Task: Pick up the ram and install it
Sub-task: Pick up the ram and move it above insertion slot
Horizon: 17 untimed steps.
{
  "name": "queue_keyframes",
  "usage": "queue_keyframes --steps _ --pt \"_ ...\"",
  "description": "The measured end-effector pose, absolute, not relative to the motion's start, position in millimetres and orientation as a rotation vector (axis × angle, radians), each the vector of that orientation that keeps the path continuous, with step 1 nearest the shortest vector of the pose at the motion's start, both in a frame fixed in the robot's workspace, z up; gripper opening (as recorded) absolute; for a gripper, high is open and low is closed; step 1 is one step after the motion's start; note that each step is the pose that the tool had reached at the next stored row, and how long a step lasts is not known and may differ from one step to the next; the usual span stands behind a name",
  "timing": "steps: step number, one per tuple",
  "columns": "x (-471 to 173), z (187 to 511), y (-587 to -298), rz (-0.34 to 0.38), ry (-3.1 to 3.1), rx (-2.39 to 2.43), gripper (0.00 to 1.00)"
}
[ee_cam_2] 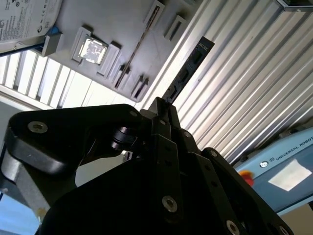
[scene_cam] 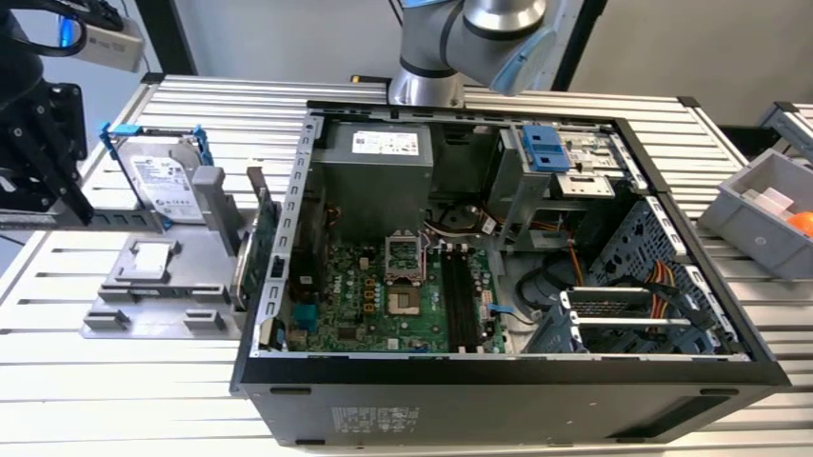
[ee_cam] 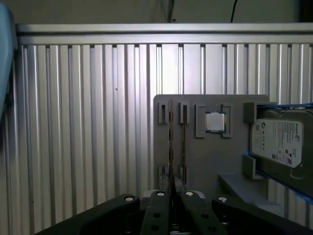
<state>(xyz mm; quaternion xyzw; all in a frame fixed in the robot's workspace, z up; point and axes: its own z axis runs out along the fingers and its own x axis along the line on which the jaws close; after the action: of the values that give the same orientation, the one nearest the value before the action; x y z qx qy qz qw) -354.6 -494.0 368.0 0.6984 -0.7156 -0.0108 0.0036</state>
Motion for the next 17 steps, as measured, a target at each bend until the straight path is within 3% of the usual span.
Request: queue_keyframes --steps 17 --pt "-350.8 376.2 -494.0 -0.034 -2.243 2.189 0.00"
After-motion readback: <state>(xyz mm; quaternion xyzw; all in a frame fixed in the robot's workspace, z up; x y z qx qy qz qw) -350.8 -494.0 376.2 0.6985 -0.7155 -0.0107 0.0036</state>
